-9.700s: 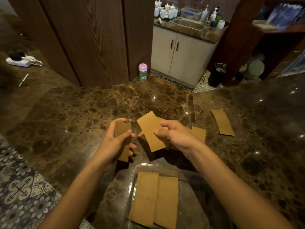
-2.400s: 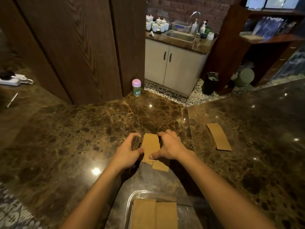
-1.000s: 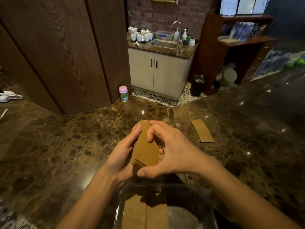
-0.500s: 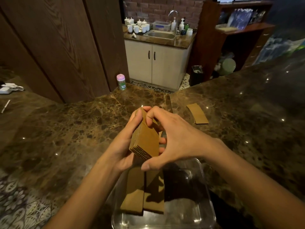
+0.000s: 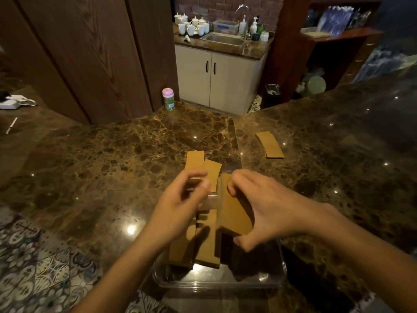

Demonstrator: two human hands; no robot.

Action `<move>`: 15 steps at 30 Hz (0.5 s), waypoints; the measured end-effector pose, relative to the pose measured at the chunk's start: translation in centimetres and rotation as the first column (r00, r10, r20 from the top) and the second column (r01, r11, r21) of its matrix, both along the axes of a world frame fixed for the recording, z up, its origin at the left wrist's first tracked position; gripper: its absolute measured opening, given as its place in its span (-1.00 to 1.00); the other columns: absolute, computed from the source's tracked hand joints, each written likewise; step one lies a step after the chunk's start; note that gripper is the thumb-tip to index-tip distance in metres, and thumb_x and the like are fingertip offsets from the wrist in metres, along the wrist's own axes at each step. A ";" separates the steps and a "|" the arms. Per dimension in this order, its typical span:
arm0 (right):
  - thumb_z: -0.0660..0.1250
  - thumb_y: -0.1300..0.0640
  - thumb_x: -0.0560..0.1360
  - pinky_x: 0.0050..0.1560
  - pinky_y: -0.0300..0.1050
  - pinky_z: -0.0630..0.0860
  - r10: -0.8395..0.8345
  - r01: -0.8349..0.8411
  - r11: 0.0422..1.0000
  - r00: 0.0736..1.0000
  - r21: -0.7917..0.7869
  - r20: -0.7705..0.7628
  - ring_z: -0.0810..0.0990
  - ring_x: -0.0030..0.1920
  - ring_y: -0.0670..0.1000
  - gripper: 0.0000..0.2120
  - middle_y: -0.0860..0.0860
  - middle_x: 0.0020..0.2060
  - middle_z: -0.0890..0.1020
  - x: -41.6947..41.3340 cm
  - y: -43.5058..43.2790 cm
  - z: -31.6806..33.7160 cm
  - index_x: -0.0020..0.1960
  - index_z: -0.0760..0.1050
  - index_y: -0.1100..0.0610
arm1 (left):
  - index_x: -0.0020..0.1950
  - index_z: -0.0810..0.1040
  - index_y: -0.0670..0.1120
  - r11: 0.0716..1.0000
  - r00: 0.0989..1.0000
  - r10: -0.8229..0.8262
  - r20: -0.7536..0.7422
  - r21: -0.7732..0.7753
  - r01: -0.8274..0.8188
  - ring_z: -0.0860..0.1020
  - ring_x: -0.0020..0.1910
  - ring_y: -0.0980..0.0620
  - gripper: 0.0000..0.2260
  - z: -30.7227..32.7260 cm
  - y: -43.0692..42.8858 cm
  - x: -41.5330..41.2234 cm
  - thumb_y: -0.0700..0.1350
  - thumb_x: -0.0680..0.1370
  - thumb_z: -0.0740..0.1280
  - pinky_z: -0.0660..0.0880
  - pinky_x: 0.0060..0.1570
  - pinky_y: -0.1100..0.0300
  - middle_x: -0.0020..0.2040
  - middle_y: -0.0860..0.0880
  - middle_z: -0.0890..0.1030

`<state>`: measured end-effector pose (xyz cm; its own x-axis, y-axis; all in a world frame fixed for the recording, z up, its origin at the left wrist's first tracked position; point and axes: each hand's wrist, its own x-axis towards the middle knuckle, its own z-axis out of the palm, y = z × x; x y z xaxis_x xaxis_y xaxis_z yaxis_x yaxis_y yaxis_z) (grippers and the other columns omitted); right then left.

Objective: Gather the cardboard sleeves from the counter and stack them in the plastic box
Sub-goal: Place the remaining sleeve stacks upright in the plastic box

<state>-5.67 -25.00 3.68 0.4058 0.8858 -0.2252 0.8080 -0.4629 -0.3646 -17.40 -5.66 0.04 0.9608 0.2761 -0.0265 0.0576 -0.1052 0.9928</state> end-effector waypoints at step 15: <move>0.55 -0.34 0.31 0.53 0.20 0.30 0.215 -0.144 0.931 0.959 -0.335 0.184 0.21 0.49 0.26 -0.02 0.20 0.52 0.20 -2.8 0.1 -5.7 0.49 0.18 0.07 | 0.37 0.43 0.15 0.142 0.791 -0.331 -0.514 0.802 0.580 0.34 0.25 0.01 -0.59 -5.0 -0.7 -1.5 0.01 0.54 0.41 0.36 0.17 0.13 0.35 0.05 0.40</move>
